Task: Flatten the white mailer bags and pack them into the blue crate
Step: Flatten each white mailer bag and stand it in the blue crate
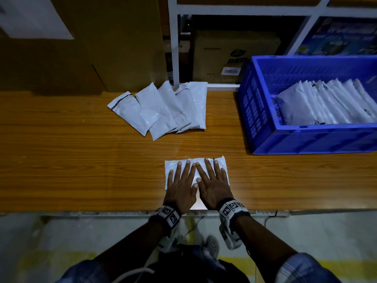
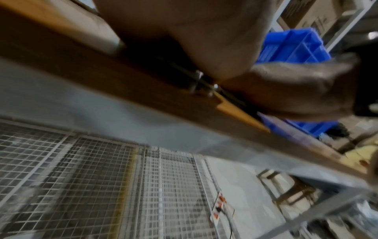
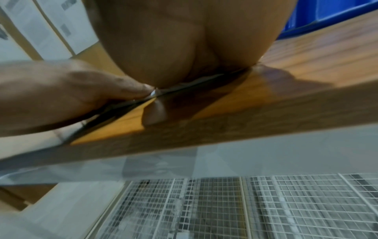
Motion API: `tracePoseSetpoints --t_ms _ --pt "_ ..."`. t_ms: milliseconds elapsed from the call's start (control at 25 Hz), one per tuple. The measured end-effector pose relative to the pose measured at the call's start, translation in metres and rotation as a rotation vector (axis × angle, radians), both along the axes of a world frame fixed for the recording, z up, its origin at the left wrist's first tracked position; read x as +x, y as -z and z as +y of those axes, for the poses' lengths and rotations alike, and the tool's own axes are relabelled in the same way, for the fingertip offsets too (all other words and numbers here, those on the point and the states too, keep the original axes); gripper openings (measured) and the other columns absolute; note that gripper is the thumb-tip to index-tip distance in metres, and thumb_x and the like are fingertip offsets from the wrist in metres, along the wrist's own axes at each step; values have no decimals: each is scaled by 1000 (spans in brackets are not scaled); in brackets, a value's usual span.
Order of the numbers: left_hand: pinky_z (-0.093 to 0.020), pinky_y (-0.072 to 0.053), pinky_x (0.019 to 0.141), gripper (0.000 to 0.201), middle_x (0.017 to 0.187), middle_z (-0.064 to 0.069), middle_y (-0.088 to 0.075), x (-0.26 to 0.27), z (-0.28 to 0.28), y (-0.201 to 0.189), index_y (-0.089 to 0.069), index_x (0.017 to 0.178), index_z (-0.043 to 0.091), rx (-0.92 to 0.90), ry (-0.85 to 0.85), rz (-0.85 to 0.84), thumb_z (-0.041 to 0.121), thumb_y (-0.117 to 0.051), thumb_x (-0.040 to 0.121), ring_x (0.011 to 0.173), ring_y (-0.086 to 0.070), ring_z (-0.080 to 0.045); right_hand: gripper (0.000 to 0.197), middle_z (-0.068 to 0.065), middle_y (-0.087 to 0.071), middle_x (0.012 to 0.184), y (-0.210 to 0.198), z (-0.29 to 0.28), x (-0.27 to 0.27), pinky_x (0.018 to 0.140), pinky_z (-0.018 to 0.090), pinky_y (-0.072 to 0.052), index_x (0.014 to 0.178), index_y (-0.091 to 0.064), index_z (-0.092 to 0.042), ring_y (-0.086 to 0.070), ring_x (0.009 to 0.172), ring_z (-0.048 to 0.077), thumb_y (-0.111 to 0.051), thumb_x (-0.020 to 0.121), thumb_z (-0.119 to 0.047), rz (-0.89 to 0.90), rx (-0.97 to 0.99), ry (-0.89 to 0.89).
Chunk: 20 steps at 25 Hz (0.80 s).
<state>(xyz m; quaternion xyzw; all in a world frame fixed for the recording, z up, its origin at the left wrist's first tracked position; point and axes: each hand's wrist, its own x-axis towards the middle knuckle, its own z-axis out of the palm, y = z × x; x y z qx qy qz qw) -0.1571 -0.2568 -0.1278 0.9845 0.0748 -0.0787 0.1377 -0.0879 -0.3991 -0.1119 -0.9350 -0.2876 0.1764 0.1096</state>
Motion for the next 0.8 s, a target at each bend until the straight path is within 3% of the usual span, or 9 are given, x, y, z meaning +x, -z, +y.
tracePoseSetpoints --t_ms 120,240,320,400,560,680,800 --pt "-52 11 120 81 163 8 26 -2 16 -6 14 158 30 11 72 64 59 -32 97 149 29 -17 55 -8 31 158 -2 -1 2 120 44 13 152 16 -42 34 143 18 -8 102 -47 25 8 -4" --pt "-52 19 117 83 163 9 23 -2 27 -13 11 158 33 83 103 126 73 -16 90 151 22 -18 56 -9 34 157 -4 -2 2 120 46 13 151 19 -43 36 142 18 -9 102 -49 59 10 -24" --pt "-49 15 120 79 164 7 17 3 28 -22 7 159 33 109 136 153 70 -12 92 154 13 -19 59 -11 34 156 -8 -3 3 119 45 14 150 18 -45 36 142 17 -12 100 -55 104 29 -21" --pt "-45 4 123 73 167 5 7 11 29 -34 3 159 32 85 160 165 64 -23 99 155 4 -20 66 -11 32 157 -14 -5 5 119 45 15 150 16 -47 35 143 19 -20 97 -61 127 42 -36" --pt "-43 -8 124 73 168 4 -3 25 39 -66 0 160 32 7 190 292 61 -33 101 154 -4 -20 86 -6 25 160 -29 -4 14 121 49 4 150 16 -46 22 148 29 -43 88 -47 147 -23 -104" --pt "-45 -11 123 77 168 -1 -7 38 42 -83 -3 160 27 -6 187 307 64 -33 100 154 -8 -23 77 -2 12 164 -41 1 24 120 52 -4 154 11 -41 7 150 34 -42 98 -41 79 -67 -126" --pt "-47 -11 122 84 168 -4 -7 42 43 -88 -3 160 27 38 158 268 66 -41 96 154 -8 -26 69 1 5 165 -54 6 33 120 53 -3 156 3 -36 3 151 35 -38 101 -43 75 -106 -152"
